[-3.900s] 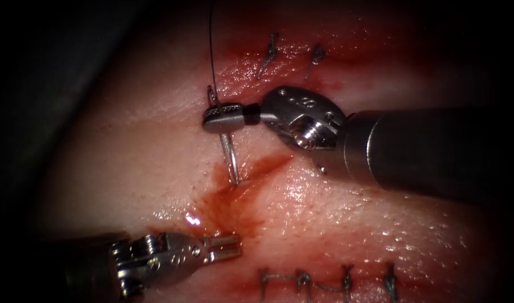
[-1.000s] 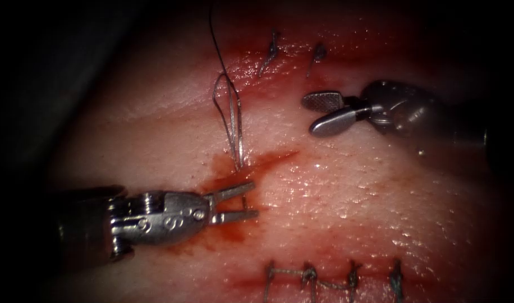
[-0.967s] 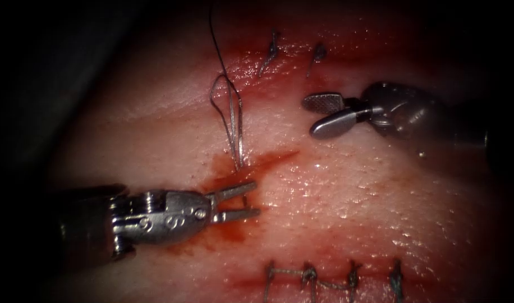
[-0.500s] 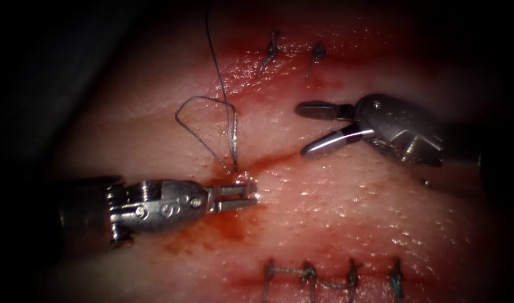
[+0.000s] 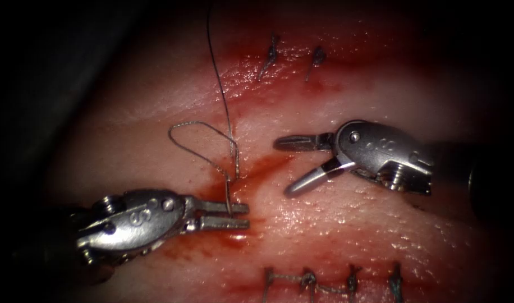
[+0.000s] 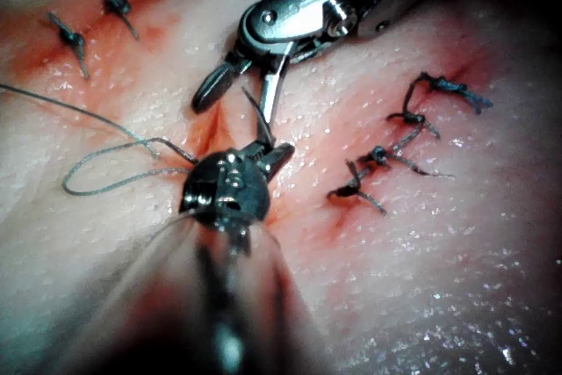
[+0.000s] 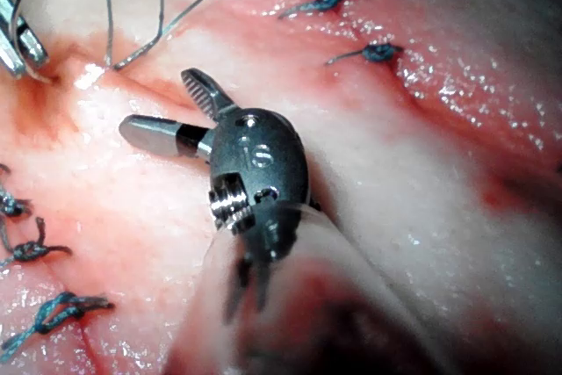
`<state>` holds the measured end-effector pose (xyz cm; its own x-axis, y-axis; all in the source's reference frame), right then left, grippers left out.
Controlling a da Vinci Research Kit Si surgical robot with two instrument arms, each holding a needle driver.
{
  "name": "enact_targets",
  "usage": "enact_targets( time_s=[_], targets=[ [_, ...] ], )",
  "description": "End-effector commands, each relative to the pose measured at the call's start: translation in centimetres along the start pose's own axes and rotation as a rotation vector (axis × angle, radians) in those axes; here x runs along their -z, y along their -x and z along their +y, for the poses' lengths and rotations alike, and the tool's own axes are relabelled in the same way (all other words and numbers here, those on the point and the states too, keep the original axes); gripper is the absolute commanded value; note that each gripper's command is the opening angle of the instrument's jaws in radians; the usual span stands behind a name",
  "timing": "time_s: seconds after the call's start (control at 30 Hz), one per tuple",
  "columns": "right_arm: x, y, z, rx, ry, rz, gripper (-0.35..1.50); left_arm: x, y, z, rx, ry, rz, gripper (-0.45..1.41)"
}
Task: Wound Closure
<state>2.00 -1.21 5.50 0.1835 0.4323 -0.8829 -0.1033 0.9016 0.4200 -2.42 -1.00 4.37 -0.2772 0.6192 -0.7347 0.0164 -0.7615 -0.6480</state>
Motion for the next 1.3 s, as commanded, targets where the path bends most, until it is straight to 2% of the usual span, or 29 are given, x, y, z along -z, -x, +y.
enact_targets(
  time_s=[0.03, 0.37, 0.57, 0.7, 0.93, 1.1, 1.2, 1.3],
  targets=[
    [-0.11, 0.06, -0.14, 0.009, -0.009, 0.003, 1.38, -0.05, 0.01, -0.01, 0.013, 0.005, 0.010, -0.45],
    [-0.27, 0.03, -0.34, 0.072, -0.016, 0.013, 1.35, 0.13, -0.04, 0.14, 0.122, 0.052, 0.087, -0.45],
    [-0.37, 0.19, -0.35, 0.096, -0.013, -0.003, 1.33, 0.21, -0.14, 0.37, 0.160, 0.129, 0.145, -0.45],
    [-0.41, 0.32, -0.28, 0.137, 0.002, -0.028, 1.26, 0.28, -0.23, 0.65, 0.201, 0.231, 0.163, -0.45],
    [-0.38, 0.38, -0.18, 0.186, 0.037, -0.052, 1.26, 0.34, -0.38, 0.95, 0.198, 0.304, 0.173, -0.45],
    [-0.36, 0.35, -0.17, 0.201, 0.039, -0.052, 1.25, 0.43, -0.48, 1.07, 0.198, 0.308, 0.187, -0.45],
    [-0.32, 0.26, -0.15, 0.189, 0.042, -0.040, 1.25, 0.55, -0.57, 1.12, 0.149, 0.273, 0.206, -0.45],
    [-0.26, 0.05, -0.15, 0.165, 0.048, -0.002, 1.30, 0.74, -0.68, 1.19, 0.101, 0.222, 0.228, -0.45]
  ],
)
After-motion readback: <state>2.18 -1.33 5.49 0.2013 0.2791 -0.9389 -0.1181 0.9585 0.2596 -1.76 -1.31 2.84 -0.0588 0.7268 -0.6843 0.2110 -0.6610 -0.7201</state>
